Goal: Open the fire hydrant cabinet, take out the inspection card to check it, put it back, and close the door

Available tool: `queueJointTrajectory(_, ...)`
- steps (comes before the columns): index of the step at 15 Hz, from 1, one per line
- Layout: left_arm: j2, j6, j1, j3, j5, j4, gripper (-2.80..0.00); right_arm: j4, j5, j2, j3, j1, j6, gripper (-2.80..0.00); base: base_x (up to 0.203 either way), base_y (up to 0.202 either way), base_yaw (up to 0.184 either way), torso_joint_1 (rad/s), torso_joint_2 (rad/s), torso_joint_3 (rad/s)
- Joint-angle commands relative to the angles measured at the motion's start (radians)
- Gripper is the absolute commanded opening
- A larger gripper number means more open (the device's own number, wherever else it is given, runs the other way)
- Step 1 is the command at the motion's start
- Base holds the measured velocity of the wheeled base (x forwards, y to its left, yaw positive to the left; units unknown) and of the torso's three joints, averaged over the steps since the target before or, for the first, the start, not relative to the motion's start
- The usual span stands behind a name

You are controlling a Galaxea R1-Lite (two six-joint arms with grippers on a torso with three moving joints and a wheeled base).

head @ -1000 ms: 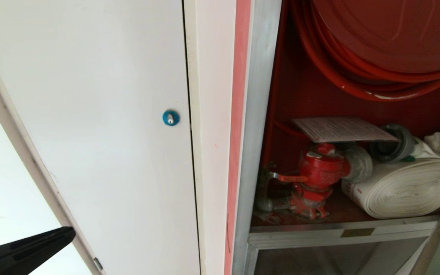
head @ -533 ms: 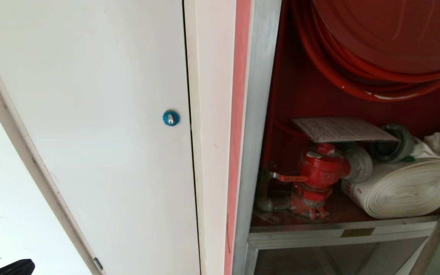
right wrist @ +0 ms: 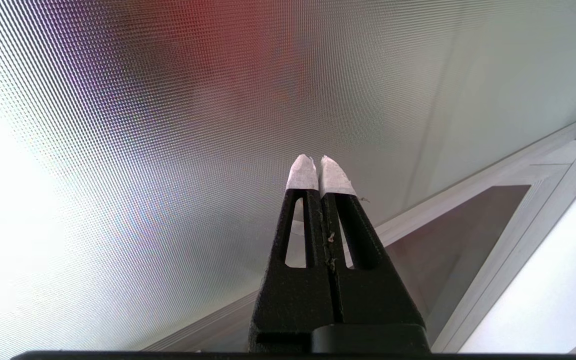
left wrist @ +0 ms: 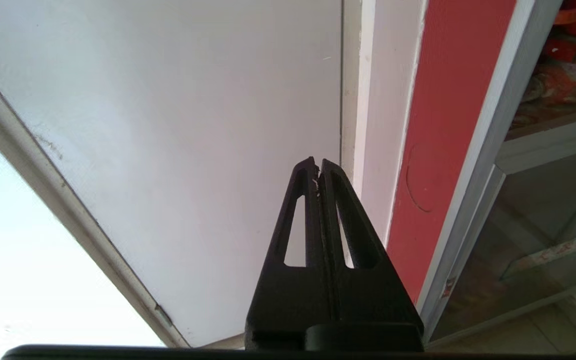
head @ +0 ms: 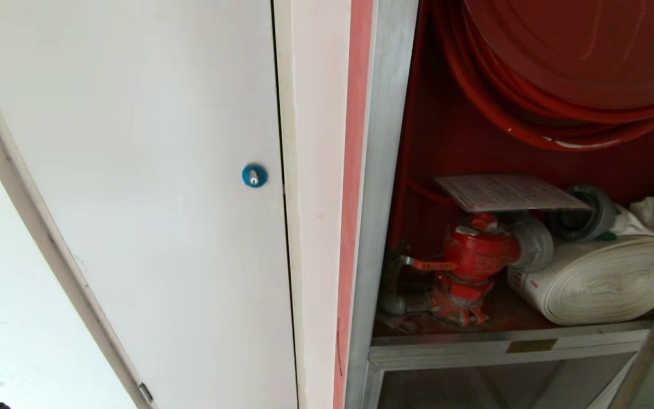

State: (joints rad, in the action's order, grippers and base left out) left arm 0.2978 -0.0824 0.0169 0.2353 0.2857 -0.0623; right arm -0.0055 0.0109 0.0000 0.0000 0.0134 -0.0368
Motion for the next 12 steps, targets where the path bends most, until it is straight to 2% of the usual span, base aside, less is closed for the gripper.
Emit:
queueJointTrajectory(1, -0.101, 0.010, 0.011, -0.047, -0.021, -0.001, -2.80, -0.001, 0.000, 0.002, 0.002, 0.000, 0.000, -2.80, 0.000, 0.000, 0.000, 0.000, 0.00, 0.000)
queueJointTrajectory(6, -0.286, 0.008, -0.019, -0.188, -0.072, 0.008, -2.80, -0.001, 0.000, 0.002, 0.002, 0.000, 0.000, -2.80, 0.000, 0.000, 0.000, 0.000, 0.00, 0.000)
queueJointTrajectory(9, -0.299, -0.004, -0.020, -0.229, -0.195, 0.002, -2.80, -0.001, 0.000, 0.002, 0.002, 0.000, 0.000, -2.80, 0.000, 0.000, 0.000, 0.000, 0.00, 0.000)
queueJointTrajectory(12, -0.299, -0.012, -0.020, -0.248, -0.261, 0.018, -2.80, -0.001, 0.000, 0.002, 0.002, 0.000, 0.000, -2.80, 0.000, 0.000, 0.000, 0.000, 0.00, 0.000)
